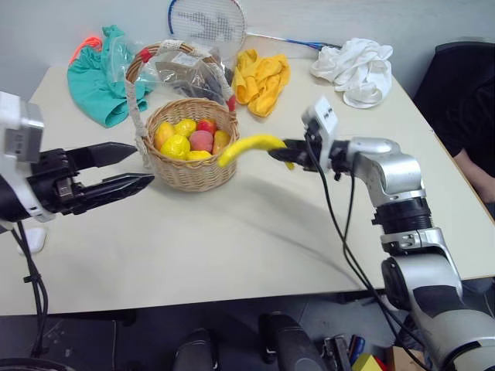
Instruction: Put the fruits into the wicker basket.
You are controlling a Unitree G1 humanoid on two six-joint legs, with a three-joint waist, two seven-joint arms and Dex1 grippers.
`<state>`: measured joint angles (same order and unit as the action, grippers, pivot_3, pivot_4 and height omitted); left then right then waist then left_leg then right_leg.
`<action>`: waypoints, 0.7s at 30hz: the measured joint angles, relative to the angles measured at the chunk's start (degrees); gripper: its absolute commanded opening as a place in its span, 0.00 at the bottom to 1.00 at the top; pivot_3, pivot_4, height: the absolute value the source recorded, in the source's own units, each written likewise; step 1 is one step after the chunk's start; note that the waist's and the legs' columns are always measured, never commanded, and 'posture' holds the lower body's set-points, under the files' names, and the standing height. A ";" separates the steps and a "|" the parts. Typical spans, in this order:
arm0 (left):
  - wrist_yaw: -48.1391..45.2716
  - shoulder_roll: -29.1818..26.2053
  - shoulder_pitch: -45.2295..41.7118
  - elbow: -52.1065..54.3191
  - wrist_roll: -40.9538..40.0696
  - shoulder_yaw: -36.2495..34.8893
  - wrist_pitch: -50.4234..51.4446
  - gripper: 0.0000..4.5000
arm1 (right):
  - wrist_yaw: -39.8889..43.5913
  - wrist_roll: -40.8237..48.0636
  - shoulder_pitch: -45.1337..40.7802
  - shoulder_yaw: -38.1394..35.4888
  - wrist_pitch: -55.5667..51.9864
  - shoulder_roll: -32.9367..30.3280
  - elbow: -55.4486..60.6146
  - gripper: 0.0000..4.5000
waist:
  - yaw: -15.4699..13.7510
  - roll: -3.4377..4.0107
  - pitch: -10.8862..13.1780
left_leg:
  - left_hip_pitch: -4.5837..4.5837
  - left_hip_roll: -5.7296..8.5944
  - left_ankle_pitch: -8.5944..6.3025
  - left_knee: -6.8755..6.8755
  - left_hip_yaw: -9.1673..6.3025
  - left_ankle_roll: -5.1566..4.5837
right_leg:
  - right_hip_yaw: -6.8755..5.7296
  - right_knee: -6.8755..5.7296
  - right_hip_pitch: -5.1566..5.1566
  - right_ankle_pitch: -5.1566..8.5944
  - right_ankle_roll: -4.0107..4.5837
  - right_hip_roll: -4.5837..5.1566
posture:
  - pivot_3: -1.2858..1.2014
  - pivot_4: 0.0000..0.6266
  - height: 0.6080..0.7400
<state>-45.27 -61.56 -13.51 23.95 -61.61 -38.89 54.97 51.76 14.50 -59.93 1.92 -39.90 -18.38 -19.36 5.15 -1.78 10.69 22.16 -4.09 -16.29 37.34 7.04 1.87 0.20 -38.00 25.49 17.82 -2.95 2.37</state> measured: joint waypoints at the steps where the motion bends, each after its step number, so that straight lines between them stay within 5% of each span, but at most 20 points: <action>1: -0.08 -0.05 0.25 -0.01 0.00 -0.65 0.00 0.79 | -2.04 0.38 -1.84 0.02 -1.34 2.52 0.48 0.20 | 0.05 0.00 0.00 | 0.00 0.00 0.00 -0.01 -0.01 0.01 | -0.01 -0.02 0.01 0.01 0.02 0.00 | 0.52 0.24 1.00; 11: 0.24 -0.15 1.76 0.33 -0.13 -2.91 0.15 0.79 | -16.74 -3.69 -16.90 0.73 8.35 17.80 -20.51 0.20 | -0.17 -0.09 -0.05 | 0.18 0.16 -0.10 0.02 -0.04 -0.18 | -0.12 0.17 0.02 0.00 0.00 0.27 | 0.52 0.24 1.00; 17: 0.99 -0.07 4.20 2.50 -1.08 -5.82 0.94 0.79 | -20.04 -8.07 -18.49 2.15 17.01 18.79 -32.75 0.57 | -0.05 -0.08 -0.04 | 0.20 0.15 -0.11 -0.08 -0.06 -0.18 | -0.16 0.13 0.03 0.00 0.00 0.28 | 0.52 0.24 1.00; 21: 1.49 0.42 6.12 3.11 -1.46 -7.44 1.02 0.79 | -12.11 -4.79 -13.17 2.52 12.00 16.37 -18.06 0.58 | -0.03 -0.08 -0.04 | 0.20 0.10 -0.11 -0.14 -0.12 -0.16 | -0.23 0.06 0.02 0.00 0.00 0.26 | 0.52 0.24 1.00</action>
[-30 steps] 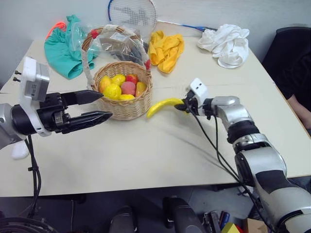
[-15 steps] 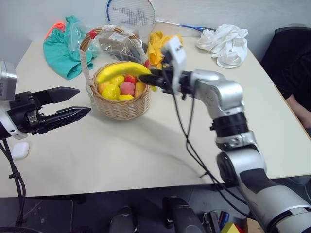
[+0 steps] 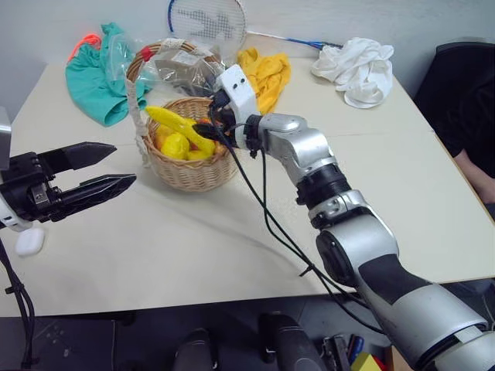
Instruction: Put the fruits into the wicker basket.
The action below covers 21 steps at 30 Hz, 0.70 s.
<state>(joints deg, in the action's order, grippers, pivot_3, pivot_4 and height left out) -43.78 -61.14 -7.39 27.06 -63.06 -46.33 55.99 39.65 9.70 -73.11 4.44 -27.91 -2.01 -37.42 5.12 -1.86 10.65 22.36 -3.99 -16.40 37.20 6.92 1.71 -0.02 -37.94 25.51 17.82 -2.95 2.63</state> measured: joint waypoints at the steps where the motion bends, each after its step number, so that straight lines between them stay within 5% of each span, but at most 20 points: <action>1: 0.07 0.02 0.17 0.02 -0.01 -0.04 0.00 0.79 | 0.93 0.99 1.38 -0.01 -2.49 -0.95 4.23 0.58 | -0.09 0.00 0.00 | 0.00 0.00 0.00 0.01 0.00 0.01 | 0.00 0.00 0.00 0.00 0.00 0.00 | 0.52 0.24 1.00; 9: 0.39 0.03 -0.67 -0.35 -0.28 0.42 -0.43 0.79 | -4.17 2.13 6.74 -2.13 -10.62 -5.88 16.60 0.58 | -0.08 -0.01 0.00 | -0.07 0.03 0.03 0.07 0.02 0.05 | 0.02 0.06 0.00 0.01 0.02 0.00 | 0.52 0.24 1.00; 21: 1.15 -0.02 -4.60 -1.07 -0.32 3.07 -1.23 0.79 | -14.74 -1.47 -7.56 -4.87 10.57 -0.10 -16.29 0.58 | 1.37 0.00 0.00 | -0.04 0.00 0.03 -0.02 0.06 0.07 | 0.06 0.06 0.02 0.02 0.03 -0.07 | 0.52 0.24 1.00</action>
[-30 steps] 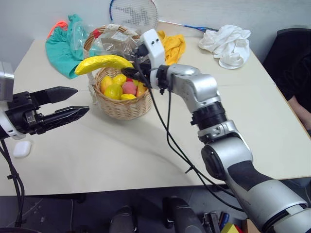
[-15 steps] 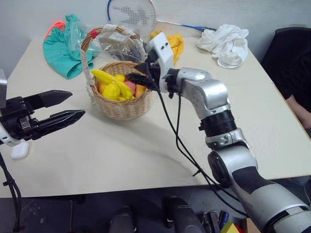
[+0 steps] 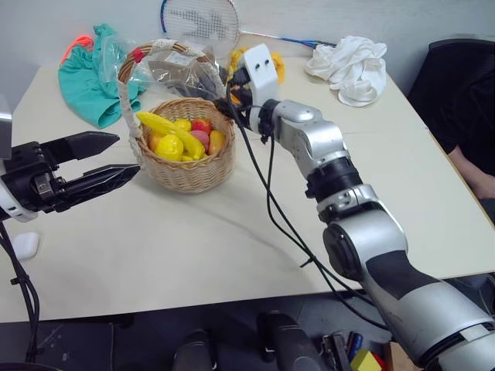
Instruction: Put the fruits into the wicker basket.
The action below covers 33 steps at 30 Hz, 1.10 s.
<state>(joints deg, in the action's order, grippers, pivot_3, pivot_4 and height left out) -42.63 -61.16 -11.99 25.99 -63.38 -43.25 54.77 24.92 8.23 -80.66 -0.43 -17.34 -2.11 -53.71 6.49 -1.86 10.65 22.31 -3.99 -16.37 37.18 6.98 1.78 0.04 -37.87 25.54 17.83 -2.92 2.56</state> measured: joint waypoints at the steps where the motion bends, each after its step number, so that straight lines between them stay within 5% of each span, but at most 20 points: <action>1: 0.00 -0.01 0.00 -0.06 0.00 -0.01 0.00 0.79 | -0.35 -0.03 -1.12 -0.25 1.85 0.31 -2.78 0.58 | 0.02 0.00 0.00 | 0.00 0.00 0.00 0.00 0.00 0.00 | 0.00 0.00 0.00 0.00 0.00 0.00 | 0.52 0.24 1.00; 5: 0.02 -0.01 0.01 -0.03 0.00 -0.03 0.00 0.79 | -0.67 -0.14 -2.85 -1.47 6.18 1.64 -10.66 0.44 | 0.02 0.00 0.00 | 0.01 0.00 -0.01 0.01 0.00 -0.01 | 0.00 0.00 0.00 0.00 0.00 0.01 | 0.52 0.24 1.00; 11: 0.18 -0.01 0.01 0.02 0.00 -0.05 0.00 0.79 | 0.11 -1.37 -3.32 -2.32 9.69 2.33 -15.17 0.04 | 0.15 0.01 0.01 | 0.01 -0.03 -0.01 0.00 0.00 0.01 | 0.00 -0.01 0.00 0.00 0.00 0.00 | 0.52 0.24 1.00; 21: 1.48 1.15 -4.93 0.05 -1.97 4.38 -0.67 0.79 | 5.65 -1.23 -0.91 -2.54 10.98 -1.02 -9.02 0.04 | -0.43 0.01 0.01 | 0.10 0.01 -0.01 0.01 -0.10 0.00 | -0.06 -0.03 -0.01 -0.02 -0.03 0.03 | 0.52 0.24 1.00; 27: 2.33 4.58 -12.78 0.19 -3.85 14.64 -1.58 0.79 | 12.32 3.44 13.25 -4.55 -1.38 -15.12 21.26 0.04 | -2.85 0.01 0.01 | 0.22 0.08 -0.06 0.07 -0.18 -0.09 | -0.01 0.06 -0.05 -0.05 -0.11 0.05 | 0.52 0.24 1.00; 33: -0.80 9.60 -21.36 -3.87 -1.45 25.36 -3.91 0.79 | 15.70 6.67 32.54 -12.33 -13.55 -35.64 45.73 0.04 | -4.78 0.09 0.06 | 0.13 0.30 -0.06 0.13 -0.03 -0.08 | 0.11 0.26 -0.04 -0.03 -0.15 -0.09 | 0.52 0.24 1.00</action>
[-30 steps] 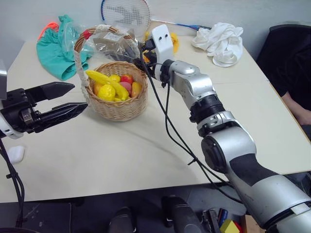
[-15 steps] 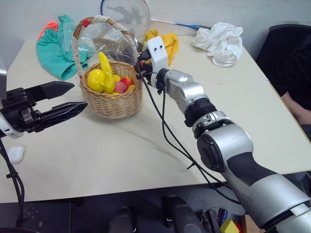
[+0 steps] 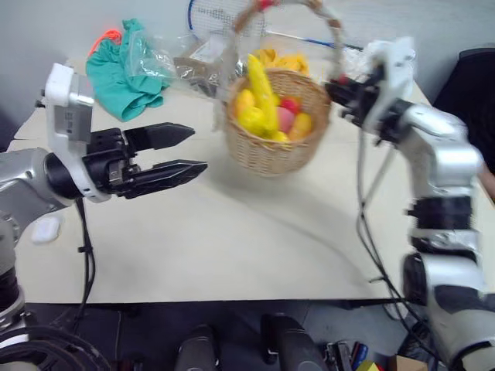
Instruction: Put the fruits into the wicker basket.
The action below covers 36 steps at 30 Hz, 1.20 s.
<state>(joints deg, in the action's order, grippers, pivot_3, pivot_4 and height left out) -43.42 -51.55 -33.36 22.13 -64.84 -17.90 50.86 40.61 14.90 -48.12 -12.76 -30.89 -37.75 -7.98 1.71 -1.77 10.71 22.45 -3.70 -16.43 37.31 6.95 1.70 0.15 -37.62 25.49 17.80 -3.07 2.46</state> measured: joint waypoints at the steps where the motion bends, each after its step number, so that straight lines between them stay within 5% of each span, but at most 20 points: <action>1: -0.70 0.33 -0.52 -1.06 0.82 0.96 -0.37 0.79 | -0.29 0.09 2.30 -1.95 -1.34 -2.11 1.47 0.04 | 0.08 0.00 0.00 | -0.07 0.00 0.00 0.01 0.11 0.00 | 0.09 -0.03 0.00 0.00 0.00 -0.03 | 0.52 0.24 1.00; 9: -6.64 6.67 -7.56 -9.49 8.14 8.26 -5.77 0.79 | -5.31 2.45 19.74 -17.56 -4.81 -6.62 7.63 0.04 | 1.52 0.02 0.00 | -0.42 -0.08 0.23 0.00 0.24 0.27 | 0.41 -0.39 -0.04 -0.03 0.00 -0.37 | 0.52 0.24 1.00; 18: -11.96 9.99 -9.92 -13.96 12.68 11.38 -7.85 0.79 | -7.60 8.24 31.61 -21.88 -4.37 -1.90 13.78 0.73 | 1.15 0.04 -0.01 | -0.40 -0.09 0.23 0.00 0.10 0.30 | 0.50 -0.36 -0.03 -0.03 -0.01 -0.77 | 0.52 0.24 1.00; 22: -15.06 9.69 -11.46 -15.89 12.89 11.20 -7.30 0.79 | 0.39 12.62 46.72 -30.70 -9.89 -9.41 20.49 0.99 | -0.60 0.14 0.00 | -0.31 0.02 0.18 0.03 0.04 0.20 | 0.43 -0.25 -0.04 -0.02 -0.04 -0.70 | 0.52 0.24 1.00; 30: -22.15 7.08 -13.10 -20.39 15.86 11.92 -7.87 0.79 | 31.09 17.60 73.49 -63.01 -19.66 -25.68 17.57 0.99 | 0.09 -0.26 0.09 | -1.56 -0.06 -0.26 -0.11 -0.13 -0.22 | 0.31 0.37 -1.60 -0.06 -0.15 -0.95 | 0.52 0.24 1.00; 36: -28.52 3.51 -14.36 -23.08 18.10 12.49 -7.97 0.79 | 36.87 16.68 74.48 -64.88 -18.63 -28.13 12.16 0.99 | 1.42 -0.36 0.12 | -1.93 -0.09 -0.44 -0.23 -0.19 -0.20 | 0.40 0.68 -2.01 -0.04 -0.18 -0.92 | 0.52 0.24 1.00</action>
